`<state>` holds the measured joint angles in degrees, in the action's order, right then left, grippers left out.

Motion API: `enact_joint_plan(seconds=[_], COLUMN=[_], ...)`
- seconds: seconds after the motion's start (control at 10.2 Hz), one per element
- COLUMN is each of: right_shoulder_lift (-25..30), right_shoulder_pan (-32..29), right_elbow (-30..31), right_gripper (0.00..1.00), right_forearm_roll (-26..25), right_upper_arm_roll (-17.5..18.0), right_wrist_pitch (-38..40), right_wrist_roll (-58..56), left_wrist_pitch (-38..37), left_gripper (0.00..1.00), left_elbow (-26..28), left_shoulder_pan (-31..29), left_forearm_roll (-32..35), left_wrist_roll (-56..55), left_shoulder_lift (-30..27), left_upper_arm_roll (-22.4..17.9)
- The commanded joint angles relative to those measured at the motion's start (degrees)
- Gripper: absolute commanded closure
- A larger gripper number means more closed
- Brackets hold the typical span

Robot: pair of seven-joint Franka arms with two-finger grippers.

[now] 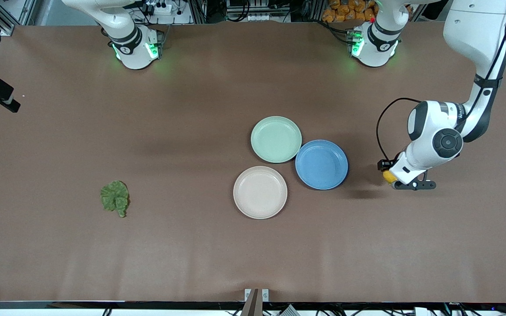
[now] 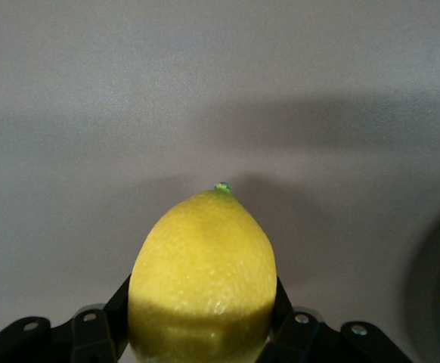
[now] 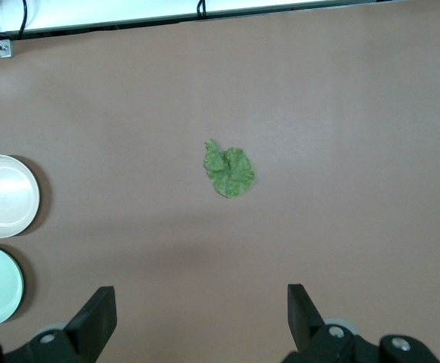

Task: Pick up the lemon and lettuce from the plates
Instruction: 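Lower the lemon onto the table and open the left gripper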

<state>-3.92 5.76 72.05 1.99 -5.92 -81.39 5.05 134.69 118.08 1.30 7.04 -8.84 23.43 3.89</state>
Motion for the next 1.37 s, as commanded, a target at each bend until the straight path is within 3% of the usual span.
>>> enact_joint_plan(seconds=[0.0, 0.39, 0.78, 1.27], right_shoulder_lift=[4.1, 5.4, 5.2, 5.2], right_shoulder_pan=[1.0, 0.9, 1.2, 2.2], right_elbow=[5.4, 13.6, 14.3, 16.8], right_gripper=[0.0, 0.0, 0.0, 0.0], right_forearm_roll=[-0.4, -0.4, -0.3, -1.4], right_upper_arm_roll=[-1.2, -1.8, -1.8, -1.6], right_wrist_pitch=[-0.1, -2.4, -2.7, -5.2], right_wrist_roll=[-0.7, -0.7, -0.7, -0.7], left_wrist_pitch=[0.5, 0.5, 0.4, 0.0], left_gripper=[0.0, 0.0, 0.0, 0.0], left_elbow=[-0.4, -2.1, -2.5, 11.4], left_shoulder_pan=[-1.7, -1.6, -1.7, -1.0], left_forearm_roll=[1.8, 1.7, -0.1, -0.5], left_wrist_roll=[0.8, -0.4, -5.5, -6.8], left_shoulder_lift=[0.5, -2.6, -10.8, -27.3], left_upper_arm_roll=[0.6, 0.9, 1.0, 1.3])
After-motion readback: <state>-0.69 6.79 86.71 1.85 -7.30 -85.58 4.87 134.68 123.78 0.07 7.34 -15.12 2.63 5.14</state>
